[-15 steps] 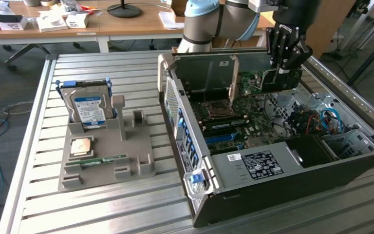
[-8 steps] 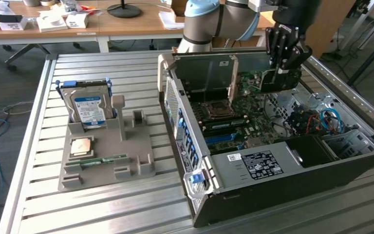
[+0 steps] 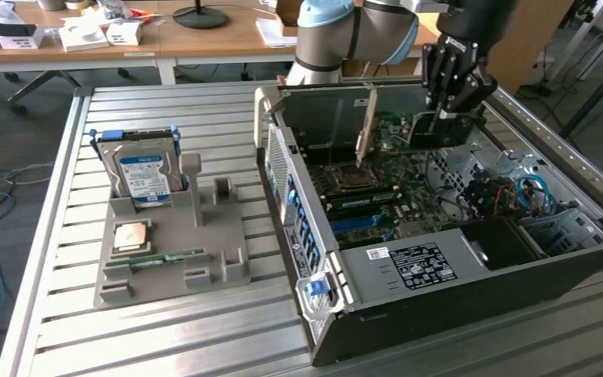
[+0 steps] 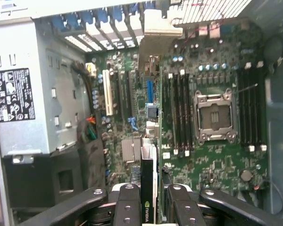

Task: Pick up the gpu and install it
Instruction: 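Insert the gpu into the slot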

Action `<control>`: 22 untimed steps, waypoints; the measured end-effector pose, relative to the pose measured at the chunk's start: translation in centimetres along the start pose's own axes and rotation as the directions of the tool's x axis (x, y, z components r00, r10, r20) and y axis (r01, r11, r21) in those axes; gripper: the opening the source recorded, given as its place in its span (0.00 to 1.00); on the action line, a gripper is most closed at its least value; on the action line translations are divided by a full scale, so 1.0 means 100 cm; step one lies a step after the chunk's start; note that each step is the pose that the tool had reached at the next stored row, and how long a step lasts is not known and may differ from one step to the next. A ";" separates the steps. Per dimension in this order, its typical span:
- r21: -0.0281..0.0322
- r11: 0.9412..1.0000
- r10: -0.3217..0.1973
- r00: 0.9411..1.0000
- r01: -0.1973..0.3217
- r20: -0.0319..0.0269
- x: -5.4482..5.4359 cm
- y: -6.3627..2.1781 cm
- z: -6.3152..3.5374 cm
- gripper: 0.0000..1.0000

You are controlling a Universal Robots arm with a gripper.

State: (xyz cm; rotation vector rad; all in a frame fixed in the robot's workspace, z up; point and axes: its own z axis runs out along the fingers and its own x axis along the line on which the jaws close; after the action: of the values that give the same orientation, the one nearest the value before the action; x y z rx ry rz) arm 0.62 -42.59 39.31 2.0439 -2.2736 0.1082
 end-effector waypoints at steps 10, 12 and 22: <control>-0.026 1.000 -0.002 0.998 0.004 0.067 0.001 -0.0001 0.0018 0.27; -0.028 1.000 -0.002 0.998 0.004 0.066 0.001 -0.0001 0.0018 0.27; -0.029 1.000 -0.003 0.997 0.005 0.076 0.001 0.0002 0.0025 0.27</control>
State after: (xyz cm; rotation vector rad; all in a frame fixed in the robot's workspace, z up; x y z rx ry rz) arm 0.58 -42.76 39.07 2.0723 -2.3003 -0.0024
